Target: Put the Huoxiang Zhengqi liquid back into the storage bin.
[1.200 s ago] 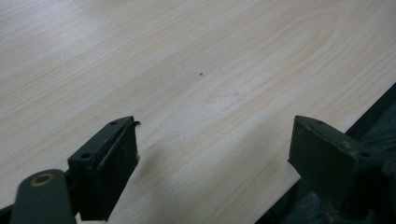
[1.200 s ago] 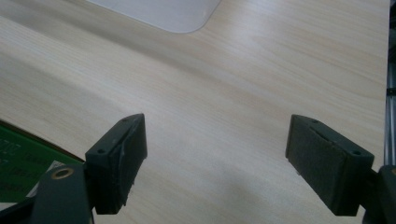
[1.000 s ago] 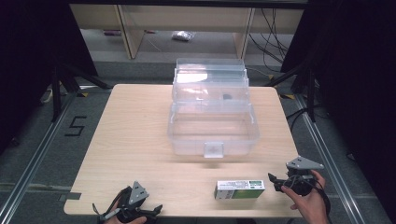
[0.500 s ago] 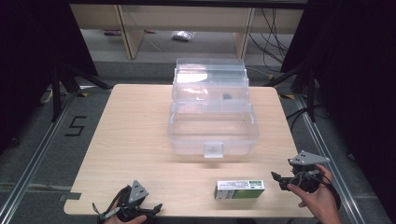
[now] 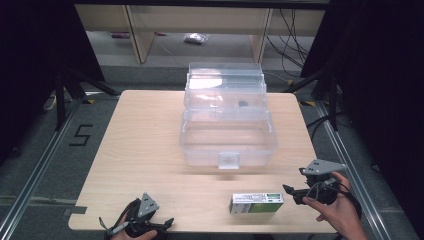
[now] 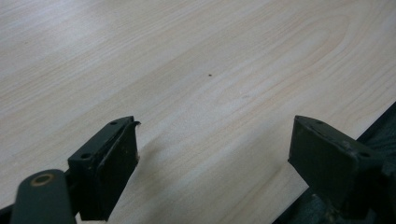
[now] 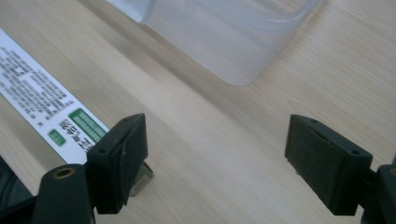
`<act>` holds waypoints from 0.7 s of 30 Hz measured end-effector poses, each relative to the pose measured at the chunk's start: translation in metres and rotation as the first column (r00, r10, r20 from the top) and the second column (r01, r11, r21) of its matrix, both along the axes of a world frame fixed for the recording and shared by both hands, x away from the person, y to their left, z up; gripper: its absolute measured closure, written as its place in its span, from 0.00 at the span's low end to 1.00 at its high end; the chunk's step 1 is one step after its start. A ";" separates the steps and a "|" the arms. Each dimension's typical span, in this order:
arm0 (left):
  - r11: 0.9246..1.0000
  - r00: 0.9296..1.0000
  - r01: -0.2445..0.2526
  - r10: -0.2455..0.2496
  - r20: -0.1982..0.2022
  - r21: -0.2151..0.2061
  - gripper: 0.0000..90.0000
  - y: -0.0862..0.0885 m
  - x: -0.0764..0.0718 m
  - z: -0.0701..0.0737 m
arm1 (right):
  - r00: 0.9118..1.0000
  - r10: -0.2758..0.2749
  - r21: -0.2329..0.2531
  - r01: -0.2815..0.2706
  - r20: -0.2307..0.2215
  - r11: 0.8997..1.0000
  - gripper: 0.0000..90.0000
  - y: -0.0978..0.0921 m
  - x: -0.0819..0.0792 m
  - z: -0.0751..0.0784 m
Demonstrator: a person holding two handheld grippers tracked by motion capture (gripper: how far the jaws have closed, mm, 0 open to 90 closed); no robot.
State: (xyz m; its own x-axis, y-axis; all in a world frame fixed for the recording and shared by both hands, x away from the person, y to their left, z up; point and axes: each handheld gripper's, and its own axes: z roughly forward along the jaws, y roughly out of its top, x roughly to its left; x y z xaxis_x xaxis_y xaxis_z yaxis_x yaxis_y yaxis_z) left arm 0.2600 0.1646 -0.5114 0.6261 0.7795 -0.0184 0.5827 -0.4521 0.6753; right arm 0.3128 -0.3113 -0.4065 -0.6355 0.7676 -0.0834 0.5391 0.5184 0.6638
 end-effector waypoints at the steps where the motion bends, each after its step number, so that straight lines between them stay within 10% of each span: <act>1: 1.000 1.000 0.005 -0.005 0.004 0.002 0.17 0.000 0.000 0.000 | 1.000 0.016 -0.003 -0.016 0.008 1.000 0.25 0.003 0.001 0.001; 11: 1.000 1.000 0.003 -0.004 0.008 0.004 0.17 0.001 0.000 0.000 | 0.993 0.120 0.013 -0.120 -0.003 0.993 0.25 0.030 0.007 0.015; 21: 1.000 1.000 -0.006 0.006 0.007 0.001 0.17 0.000 0.000 0.000 | 0.962 0.273 -0.033 -0.273 -0.010 0.961 0.24 0.056 0.007 0.025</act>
State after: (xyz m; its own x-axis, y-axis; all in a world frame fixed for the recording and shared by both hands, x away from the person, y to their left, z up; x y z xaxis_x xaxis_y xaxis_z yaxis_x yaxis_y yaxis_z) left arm 0.2598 0.1647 -0.5115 0.6218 0.7830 -0.0137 0.5806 -0.4492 0.6790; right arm 0.3203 -0.2551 -0.3814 -0.8209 0.5619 -0.1024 0.3775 0.6683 0.6410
